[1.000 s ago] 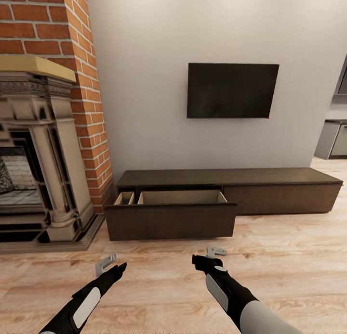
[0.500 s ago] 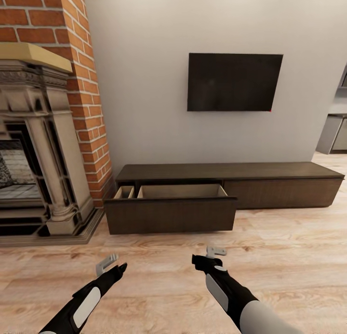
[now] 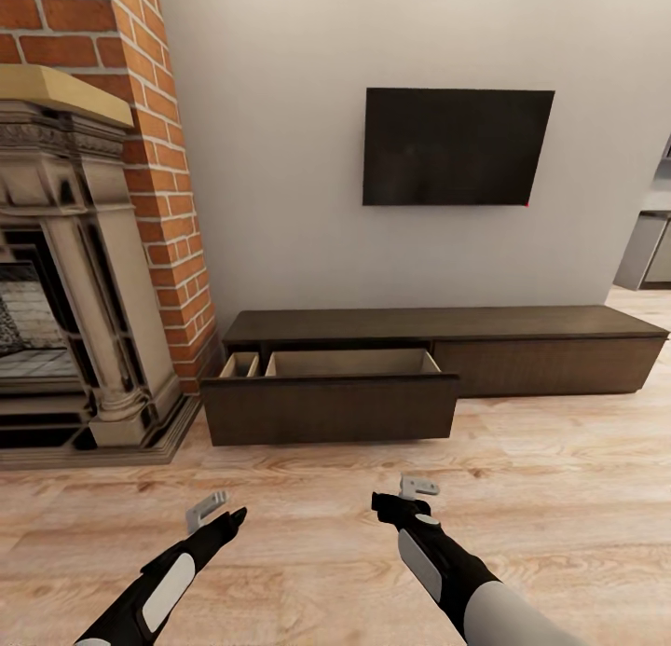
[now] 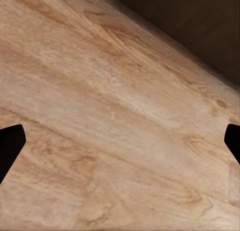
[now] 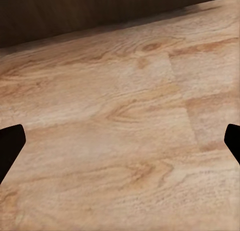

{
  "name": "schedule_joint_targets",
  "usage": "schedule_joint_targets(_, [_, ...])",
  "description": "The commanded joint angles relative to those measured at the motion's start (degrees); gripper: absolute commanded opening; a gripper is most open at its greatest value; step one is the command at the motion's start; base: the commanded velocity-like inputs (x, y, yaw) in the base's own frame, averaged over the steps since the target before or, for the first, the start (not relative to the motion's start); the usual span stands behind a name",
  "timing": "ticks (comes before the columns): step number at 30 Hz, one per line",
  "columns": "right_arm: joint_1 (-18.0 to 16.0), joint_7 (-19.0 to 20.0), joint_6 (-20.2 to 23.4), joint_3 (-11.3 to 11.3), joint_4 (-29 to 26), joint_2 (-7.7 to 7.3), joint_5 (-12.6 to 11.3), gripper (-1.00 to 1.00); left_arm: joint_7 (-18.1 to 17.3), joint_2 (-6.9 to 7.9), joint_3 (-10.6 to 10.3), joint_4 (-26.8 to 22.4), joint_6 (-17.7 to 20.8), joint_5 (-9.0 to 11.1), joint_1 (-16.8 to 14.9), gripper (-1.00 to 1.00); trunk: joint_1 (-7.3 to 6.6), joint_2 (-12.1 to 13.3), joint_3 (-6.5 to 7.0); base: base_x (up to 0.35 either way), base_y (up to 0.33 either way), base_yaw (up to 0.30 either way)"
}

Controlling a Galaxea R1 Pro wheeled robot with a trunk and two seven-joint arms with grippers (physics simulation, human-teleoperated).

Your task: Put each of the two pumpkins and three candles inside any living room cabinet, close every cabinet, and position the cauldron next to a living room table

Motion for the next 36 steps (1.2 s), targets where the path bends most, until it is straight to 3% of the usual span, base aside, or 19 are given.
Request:
schedule_joint_targets(1, [0.0,-0.5,0.2,0.4,-0.1,-0.05,-0.3,1.00,0.0,0.09,-0.3,-0.1,0.1,0.5,-0.1,1.00,-0.01,0.0,-0.06,0.000,0.000,0.000])
schedule_joint_targets(3, [0.0,-0.5,0.3,0.4,-0.1,-0.05,-0.4,1.00,-0.1,0.12,-0.3,-0.1,0.2,0.5,-0.1,1.00,-0.01,0.0,-0.06,0.000,0.000,0.000])
schedule_joint_targets(36, [0.0,-0.5,0.2,0.4,-0.1,-0.05,-0.4,1.00,-0.2,0.22,-0.3,-0.1,0.2,0.4,-0.1,1.00,0.84,-0.5,-7.37,0.000,0.000,0.000])
